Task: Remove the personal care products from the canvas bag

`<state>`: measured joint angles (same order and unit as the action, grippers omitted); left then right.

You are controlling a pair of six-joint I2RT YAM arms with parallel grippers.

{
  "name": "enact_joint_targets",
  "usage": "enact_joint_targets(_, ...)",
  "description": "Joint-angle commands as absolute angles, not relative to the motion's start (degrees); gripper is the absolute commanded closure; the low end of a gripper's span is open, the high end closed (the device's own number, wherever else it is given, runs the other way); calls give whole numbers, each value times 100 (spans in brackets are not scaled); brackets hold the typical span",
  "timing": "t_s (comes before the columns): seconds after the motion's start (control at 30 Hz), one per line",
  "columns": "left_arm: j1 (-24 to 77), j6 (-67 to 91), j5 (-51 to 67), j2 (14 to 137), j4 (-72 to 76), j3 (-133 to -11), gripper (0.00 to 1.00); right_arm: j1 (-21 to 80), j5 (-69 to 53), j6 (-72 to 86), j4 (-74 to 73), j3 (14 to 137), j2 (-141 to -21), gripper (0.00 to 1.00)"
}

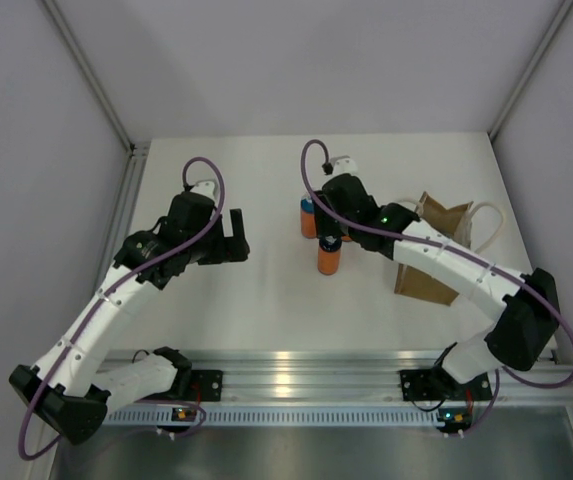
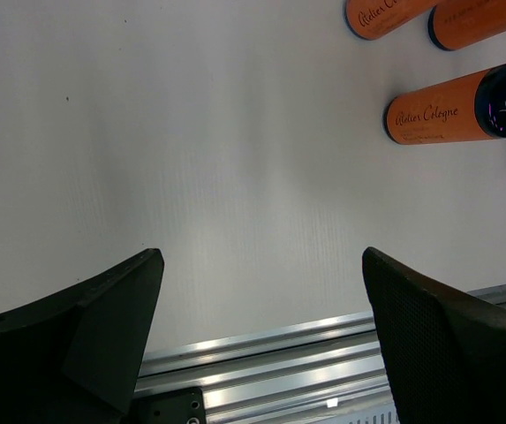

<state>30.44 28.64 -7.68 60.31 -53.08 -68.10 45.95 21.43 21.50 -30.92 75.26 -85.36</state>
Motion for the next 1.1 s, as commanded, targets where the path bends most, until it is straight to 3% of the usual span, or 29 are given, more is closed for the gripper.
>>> enact_joint_targets(0.0, 3050, 2918, -712, 6047, -5089, -6847, 2, 4518, 2285, 2233, -2610, 7628, -8157, 40)
enact_joint_targets(0.23, 3059, 2909, -686, 6091, -5098, -6961, 2, 4158, 2452, 2145, -3585, 8314, -7761, 41)
enact_joint_targets(0.43, 3059, 2900, -650, 6161, -5089, -6979, 1, 3078, 1794, 1689, -4543, 8332, -7112, 43)
enact_joint_targets(0.67, 3050, 2909, -528, 6266, -5080, -7049, 1, 1751, 1336, 782, -5140, 7989, -6408, 38)
enact_joint_targets(1.07, 3050, 2821, -422, 6389, -5089, -7110, 2, 1011, 1635, 1872, -6705, 7788, -5986, 53)
